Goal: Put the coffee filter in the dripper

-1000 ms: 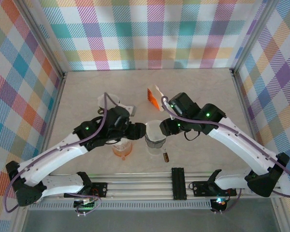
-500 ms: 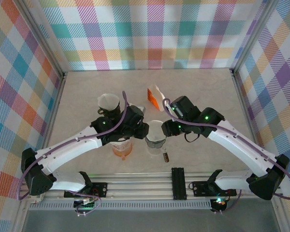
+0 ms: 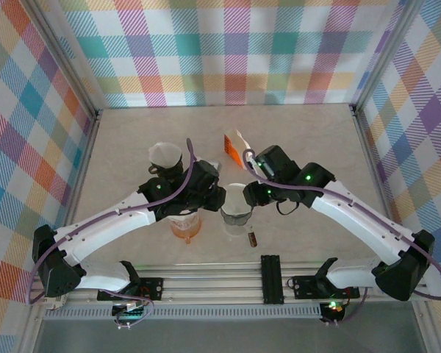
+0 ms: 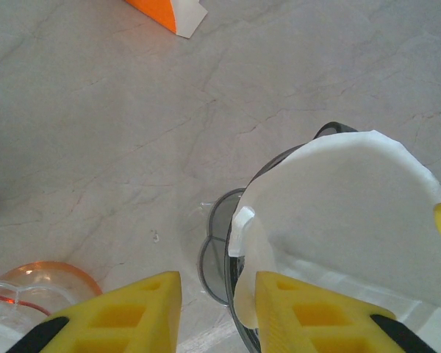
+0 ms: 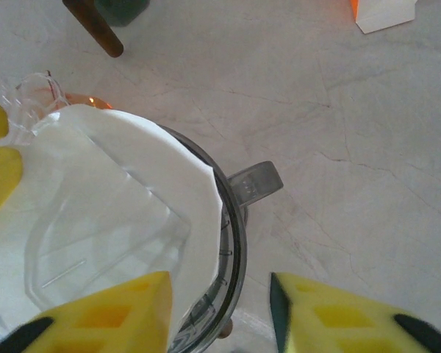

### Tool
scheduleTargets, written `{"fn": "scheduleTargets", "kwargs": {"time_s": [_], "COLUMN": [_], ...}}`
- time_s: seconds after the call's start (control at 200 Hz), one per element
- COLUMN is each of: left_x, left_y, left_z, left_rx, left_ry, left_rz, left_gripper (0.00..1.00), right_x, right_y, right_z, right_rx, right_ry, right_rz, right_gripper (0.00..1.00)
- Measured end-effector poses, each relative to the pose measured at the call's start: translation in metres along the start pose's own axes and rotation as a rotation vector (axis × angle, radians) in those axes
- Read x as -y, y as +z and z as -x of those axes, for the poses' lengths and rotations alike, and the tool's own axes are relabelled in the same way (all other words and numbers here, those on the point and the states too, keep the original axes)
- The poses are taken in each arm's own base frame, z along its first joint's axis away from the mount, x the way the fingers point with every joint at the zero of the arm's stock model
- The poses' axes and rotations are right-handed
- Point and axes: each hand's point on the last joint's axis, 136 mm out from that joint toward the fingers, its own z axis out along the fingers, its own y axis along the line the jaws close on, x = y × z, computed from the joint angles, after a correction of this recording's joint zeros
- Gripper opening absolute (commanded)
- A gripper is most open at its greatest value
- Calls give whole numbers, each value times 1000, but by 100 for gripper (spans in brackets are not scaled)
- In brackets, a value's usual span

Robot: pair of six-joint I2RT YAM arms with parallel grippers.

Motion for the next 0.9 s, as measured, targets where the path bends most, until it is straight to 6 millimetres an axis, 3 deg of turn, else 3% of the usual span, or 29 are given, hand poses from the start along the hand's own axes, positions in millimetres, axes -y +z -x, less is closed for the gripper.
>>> {"fn": "scheduleTargets", "kwargs": {"time_s": [0.1,0.29,0.505,0.63,0.725,0.9], "left_x": [0,0,-2,-2,-3,-3], "left_y": [0,2,7,7,7,7], "left_z": [0,-1,-5,-5,-6,-6], "left_rx": [1,-2,-17,-18,-20,-20], "left_ry": [0,0,3,4,4,4], "left_rz": [0,2,13,13,15,15], "left_gripper": [32,30,30,31,30,30], "right_x": [2,5,6,7,8,7], "right_y": [4,10,15,15,13,3], "right_z": [-4,-8,-10,-9,-7,-2], "right_rx": [-15,-34,-45,-40,-29,7], "right_ry": [1,1,-1,-2,-2,0], "right_rz": [-7,-22,-30,-33,-40,-36], "right_gripper": [23,23,52,54,50,28]}}
